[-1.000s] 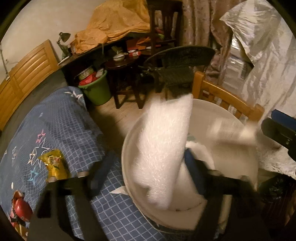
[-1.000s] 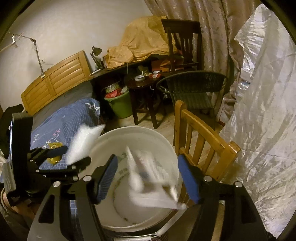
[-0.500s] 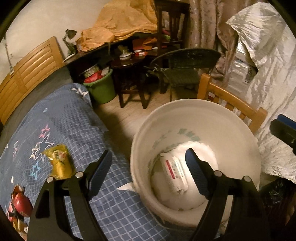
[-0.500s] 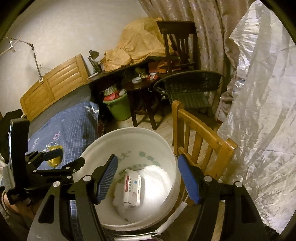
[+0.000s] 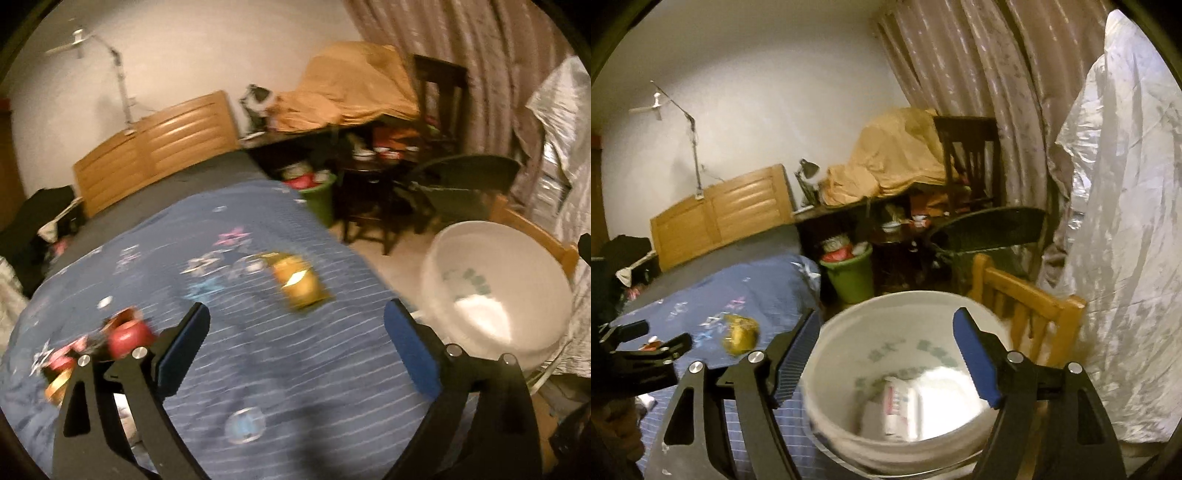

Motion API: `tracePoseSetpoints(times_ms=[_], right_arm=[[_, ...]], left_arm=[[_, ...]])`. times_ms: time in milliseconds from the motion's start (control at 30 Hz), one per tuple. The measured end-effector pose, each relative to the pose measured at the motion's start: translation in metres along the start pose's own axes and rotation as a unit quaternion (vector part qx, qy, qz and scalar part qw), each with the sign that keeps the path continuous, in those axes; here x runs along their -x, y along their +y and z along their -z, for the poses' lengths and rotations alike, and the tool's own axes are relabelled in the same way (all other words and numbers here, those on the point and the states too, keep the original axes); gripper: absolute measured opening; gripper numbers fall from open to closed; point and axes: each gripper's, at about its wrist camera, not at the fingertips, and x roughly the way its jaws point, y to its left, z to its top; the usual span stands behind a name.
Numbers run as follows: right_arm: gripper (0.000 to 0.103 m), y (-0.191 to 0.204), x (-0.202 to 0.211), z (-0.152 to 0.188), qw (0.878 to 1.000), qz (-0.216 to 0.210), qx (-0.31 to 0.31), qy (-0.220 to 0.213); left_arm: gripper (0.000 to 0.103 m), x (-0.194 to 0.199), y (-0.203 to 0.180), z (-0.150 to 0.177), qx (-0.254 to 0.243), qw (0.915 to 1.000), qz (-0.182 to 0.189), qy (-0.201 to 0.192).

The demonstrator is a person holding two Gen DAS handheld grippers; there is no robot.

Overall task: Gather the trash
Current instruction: 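Move both tools back to the trash pile on the bed, then grasp the black snack packet with the left tool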

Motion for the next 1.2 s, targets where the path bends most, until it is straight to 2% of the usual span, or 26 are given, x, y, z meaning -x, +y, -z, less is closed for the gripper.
tracePoseSetpoints(times_ms=[233, 333, 433, 567, 733, 867, 900, 967, 1100, 1200], right_arm=[[0.081, 0.067, -0.004, 0.026, 0.997, -0.059, 0.028, 0.034], [0.082, 0.106, -0.005, 0.038, 0.992, -0.102, 0.051, 0.053], [0.083, 0.149, -0.003, 0.051, 0.982, -0.155, 0.086, 0.069], [0.084, 0.21, 0.002, 0.071, 0.957, -0.235, 0.135, 0.099], [0.085, 0.283, 0.014, 0.098, 0.921, -0.317, 0.187, 0.129], [0.085, 0.328, 0.02, 0.111, 0.895, -0.358, 0.226, 0.142], [0.085, 0.334, 0.021, 0.112, 0.891, -0.363, 0.232, 0.143], [0.085, 0.353, 0.024, 0.114, 0.883, -0.376, 0.241, 0.144], [0.085, 0.372, 0.025, 0.114, 0.87, -0.397, 0.246, 0.154], [0.085, 0.381, 0.025, 0.114, 0.865, -0.403, 0.253, 0.159]], left_arm=[[0.095, 0.035, 0.099, 0.033, 0.067, 0.9966, -0.049, 0.008], [0.095, 0.045, 0.144, 0.049, 0.098, 0.9933, -0.056, 0.023], [0.095, 0.052, 0.187, 0.07, 0.123, 0.9892, -0.068, 0.04], [0.095, 0.058, 0.25, 0.104, 0.156, 0.9813, -0.09, 0.068], [0.094, 0.064, 0.323, 0.147, 0.229, 0.9629, -0.105, 0.096], [0.094, 0.068, 0.367, 0.174, 0.267, 0.9522, -0.11, 0.101], [0.094, 0.066, 0.377, 0.177, 0.274, 0.95, -0.11, 0.102], [0.094, 0.063, 0.385, 0.176, 0.273, 0.9497, -0.115, 0.103], [0.094, 0.049, 0.39, 0.161, 0.233, 0.9618, -0.112, 0.091], [0.094, 0.021, 0.408, 0.151, 0.238, 0.962, -0.099, 0.089]])
